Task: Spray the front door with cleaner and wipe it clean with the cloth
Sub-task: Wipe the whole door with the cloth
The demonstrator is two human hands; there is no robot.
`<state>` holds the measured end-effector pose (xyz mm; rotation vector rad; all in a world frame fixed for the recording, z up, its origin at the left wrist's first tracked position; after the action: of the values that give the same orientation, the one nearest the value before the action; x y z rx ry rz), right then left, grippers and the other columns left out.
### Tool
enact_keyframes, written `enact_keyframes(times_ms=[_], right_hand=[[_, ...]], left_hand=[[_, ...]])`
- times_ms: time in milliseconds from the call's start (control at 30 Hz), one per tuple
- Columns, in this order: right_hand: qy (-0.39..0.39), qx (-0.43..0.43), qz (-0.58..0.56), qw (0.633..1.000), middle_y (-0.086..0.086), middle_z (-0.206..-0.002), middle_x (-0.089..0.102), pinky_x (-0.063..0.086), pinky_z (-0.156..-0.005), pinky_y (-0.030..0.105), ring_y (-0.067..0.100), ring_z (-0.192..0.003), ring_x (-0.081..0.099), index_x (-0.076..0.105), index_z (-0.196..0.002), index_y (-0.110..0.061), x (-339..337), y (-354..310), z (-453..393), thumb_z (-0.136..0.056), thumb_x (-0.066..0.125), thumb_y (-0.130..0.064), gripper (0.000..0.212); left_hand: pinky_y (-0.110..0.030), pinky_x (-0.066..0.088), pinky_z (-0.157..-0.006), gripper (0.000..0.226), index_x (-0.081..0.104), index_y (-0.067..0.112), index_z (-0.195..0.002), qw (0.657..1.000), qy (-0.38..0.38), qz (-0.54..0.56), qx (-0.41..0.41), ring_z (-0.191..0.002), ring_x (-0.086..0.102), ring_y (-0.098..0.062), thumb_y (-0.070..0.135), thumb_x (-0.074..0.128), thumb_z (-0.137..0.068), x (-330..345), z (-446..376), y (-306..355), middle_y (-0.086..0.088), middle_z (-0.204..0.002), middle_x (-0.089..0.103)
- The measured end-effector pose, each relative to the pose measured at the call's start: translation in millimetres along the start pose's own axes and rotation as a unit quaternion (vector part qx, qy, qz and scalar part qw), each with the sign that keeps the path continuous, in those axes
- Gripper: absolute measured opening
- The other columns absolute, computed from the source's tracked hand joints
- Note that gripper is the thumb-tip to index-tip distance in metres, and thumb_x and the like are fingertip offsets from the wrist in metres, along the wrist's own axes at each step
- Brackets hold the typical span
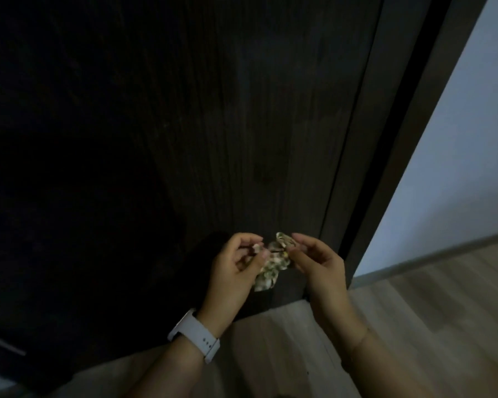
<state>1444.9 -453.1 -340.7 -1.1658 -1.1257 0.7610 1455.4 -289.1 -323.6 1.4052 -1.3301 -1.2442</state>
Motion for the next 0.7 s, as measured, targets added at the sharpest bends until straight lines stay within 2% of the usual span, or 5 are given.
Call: enact_keyframes(times_ms=[100, 300, 467, 567, 700], right_hand=[[0.055, -0.085, -0.004, 0.995, -0.001, -0.091, 0.072, 0.053, -0.072, 0.015, 0.007, -0.086, 0.068, 0.068, -0.104, -0.013, -2.7, -13.3, -16.2, -0.083, 0.07, -0.001, 0.025], [0.144, -0.232, -0.043, 0.961, 0.02, -0.104, 0.063, 0.052, -0.078, 0.021, 0.016, -0.094, 0.064, 0.062, -0.105, 0.005, 21.6, -31.9, -52.2, -0.085, 0.069, 0.002, 0.022], [0.201, -0.318, 0.137, 0.916, -0.008, -0.091, 0.062, 0.049, -0.081, 0.032, 0.004, -0.092, 0.056, 0.068, -0.09, -0.016, 42.7, 11.0, -59.7, -0.081, 0.074, -0.004, 0.016], [0.234, -0.268, 0.119, 0.927, -0.004, -0.093, 0.063, 0.052, -0.081, 0.045, 0.009, -0.092, 0.06, 0.07, -0.089, -0.013, 38.4, 55.5, -62.2, -0.082, 0.073, -0.004, 0.013], [0.225, -0.195, 0.066, 0.952, 0.001, -0.108, 0.061, 0.051, -0.089, 0.021, 0.007, -0.104, 0.06, 0.071, -0.108, -0.01, 31.4, 91.8, -55.4, -0.093, 0.062, -0.009, 0.018]], left_hand=[[-0.022, 0.045, -0.096, 0.018, 0.064, 0.019, -0.108, 0.955, 0.033, -0.23, 0.184, -0.113, 0.055, -0.008, 0.022, 0.064, -0.09, -21.0, -12.4, 30.1, 0.006, -0.117, 0.057], [-0.042, 0.025, -0.117, 0.033, 0.062, 0.014, -0.124, 0.706, 0.043, -0.53, 0.468, -0.135, 0.039, -0.023, 0.013, 0.059, -0.091, -19.2, -67.2, 95.0, -0.009, -0.143, 0.049], [-0.046, 0.004, -0.119, 0.051, 0.033, 0.019, -0.149, 0.503, 0.054, -0.69, 0.517, -0.145, 0.021, -0.024, 0.026, 0.043, -0.1, -15.9, -111.5, 83.1, -0.007, -0.158, 0.019], [-0.049, 0.006, -0.117, 0.051, 0.028, 0.019, -0.152, 0.46, 0.076, -0.711, 0.526, -0.146, 0.02, -0.024, 0.026, 0.037, -0.101, -14.0, -114.9, 78.8, -0.007, -0.158, 0.017], [-0.05, 0.009, -0.115, 0.051, 0.025, 0.019, -0.152, 0.429, 0.105, -0.732, 0.52, -0.144, 0.018, -0.025, 0.029, 0.031, -0.103, -11.0, -116.6, 78.2, -0.007, -0.159, 0.02]])
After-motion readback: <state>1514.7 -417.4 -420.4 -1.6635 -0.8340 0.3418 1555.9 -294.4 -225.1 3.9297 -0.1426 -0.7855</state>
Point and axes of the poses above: each hand's wrist, its own z-axis away from the middle knuckle, its own x-axis out of the palm, y = z × x, the point moved 6 cm from there along -z, towards the middle knuckle
